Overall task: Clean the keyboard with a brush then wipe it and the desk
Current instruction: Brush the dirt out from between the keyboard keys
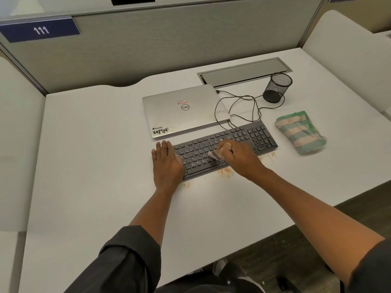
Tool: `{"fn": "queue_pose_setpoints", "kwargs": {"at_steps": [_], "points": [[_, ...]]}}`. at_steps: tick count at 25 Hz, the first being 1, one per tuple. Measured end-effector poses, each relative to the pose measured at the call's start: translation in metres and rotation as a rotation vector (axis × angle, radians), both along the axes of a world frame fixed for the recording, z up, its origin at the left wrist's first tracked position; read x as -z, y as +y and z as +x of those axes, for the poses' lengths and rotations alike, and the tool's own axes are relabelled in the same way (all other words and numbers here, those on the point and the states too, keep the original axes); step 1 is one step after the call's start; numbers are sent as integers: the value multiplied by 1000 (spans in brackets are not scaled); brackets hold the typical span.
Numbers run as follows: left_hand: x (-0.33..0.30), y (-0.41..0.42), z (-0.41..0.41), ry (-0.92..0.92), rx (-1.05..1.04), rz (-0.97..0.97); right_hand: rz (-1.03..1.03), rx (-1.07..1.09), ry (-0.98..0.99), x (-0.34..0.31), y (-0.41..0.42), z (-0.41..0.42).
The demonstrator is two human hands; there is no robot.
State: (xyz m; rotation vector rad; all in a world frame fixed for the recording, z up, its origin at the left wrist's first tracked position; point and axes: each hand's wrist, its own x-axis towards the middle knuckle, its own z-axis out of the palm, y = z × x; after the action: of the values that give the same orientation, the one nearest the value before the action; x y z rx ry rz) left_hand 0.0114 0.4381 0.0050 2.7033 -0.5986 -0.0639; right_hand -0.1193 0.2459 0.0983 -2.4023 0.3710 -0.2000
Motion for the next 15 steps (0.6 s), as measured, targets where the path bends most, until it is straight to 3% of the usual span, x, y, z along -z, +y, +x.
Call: {"fn": "queue_pose_setpoints", "kwargs": {"at_steps": [2,7,12,15], "points": [[0,0,0,-4,5,7,6,-33,-18,-2,-3,-5],[1,1,0,-12,8,14,-177,228,-58,-3,-37,6],[1,1,0,-17,8,2,-2,-82,-13,5,-5,4],[2,1,0,-21,2,3,-36,2,-22,0,-17,2]]}}
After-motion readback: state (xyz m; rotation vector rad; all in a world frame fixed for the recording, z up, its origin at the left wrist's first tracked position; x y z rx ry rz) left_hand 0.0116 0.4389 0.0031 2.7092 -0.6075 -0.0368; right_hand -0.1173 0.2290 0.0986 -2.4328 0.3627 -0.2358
